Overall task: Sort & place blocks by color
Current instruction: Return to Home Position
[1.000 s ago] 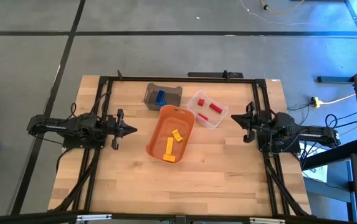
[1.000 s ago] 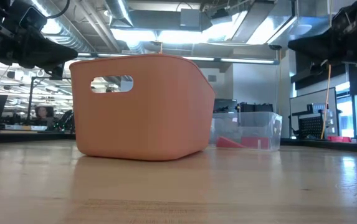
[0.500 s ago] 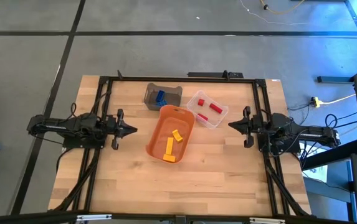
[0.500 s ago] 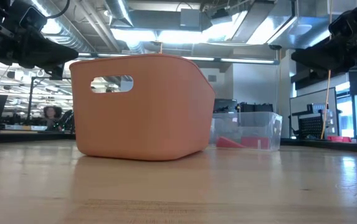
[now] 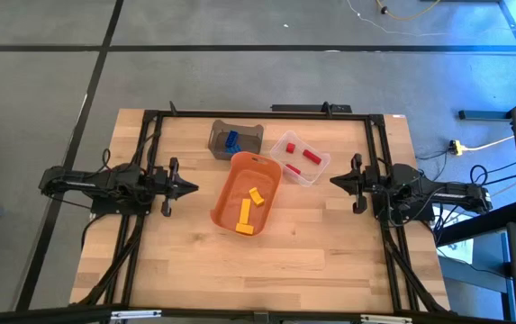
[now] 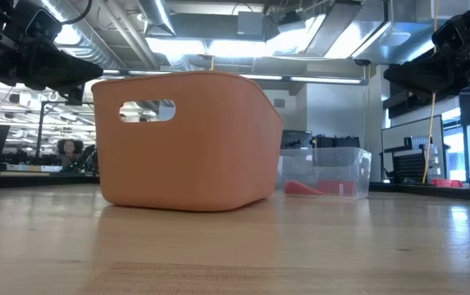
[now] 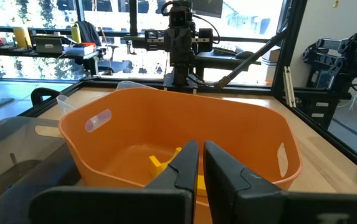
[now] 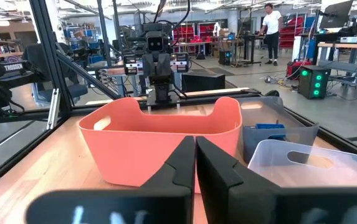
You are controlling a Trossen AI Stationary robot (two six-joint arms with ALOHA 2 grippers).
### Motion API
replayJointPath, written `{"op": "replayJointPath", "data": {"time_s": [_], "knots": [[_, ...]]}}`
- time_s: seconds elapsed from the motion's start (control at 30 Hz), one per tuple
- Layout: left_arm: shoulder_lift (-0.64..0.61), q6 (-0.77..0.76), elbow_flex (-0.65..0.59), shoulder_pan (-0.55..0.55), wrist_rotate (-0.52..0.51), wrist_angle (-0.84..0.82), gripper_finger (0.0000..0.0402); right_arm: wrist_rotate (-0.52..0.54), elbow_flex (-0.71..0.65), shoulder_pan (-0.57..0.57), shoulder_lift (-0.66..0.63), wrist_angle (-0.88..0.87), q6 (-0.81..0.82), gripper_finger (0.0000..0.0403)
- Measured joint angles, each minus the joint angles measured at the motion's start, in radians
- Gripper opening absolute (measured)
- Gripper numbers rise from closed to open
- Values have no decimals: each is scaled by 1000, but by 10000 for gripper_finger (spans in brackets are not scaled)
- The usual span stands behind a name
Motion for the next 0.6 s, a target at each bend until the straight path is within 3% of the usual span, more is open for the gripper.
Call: {"op": "replayJointPath", "data": {"time_s": [0.6], "knots": [[0, 0, 0, 0, 0, 0, 9, 0, 0, 0, 0, 0, -1, 19]]}}
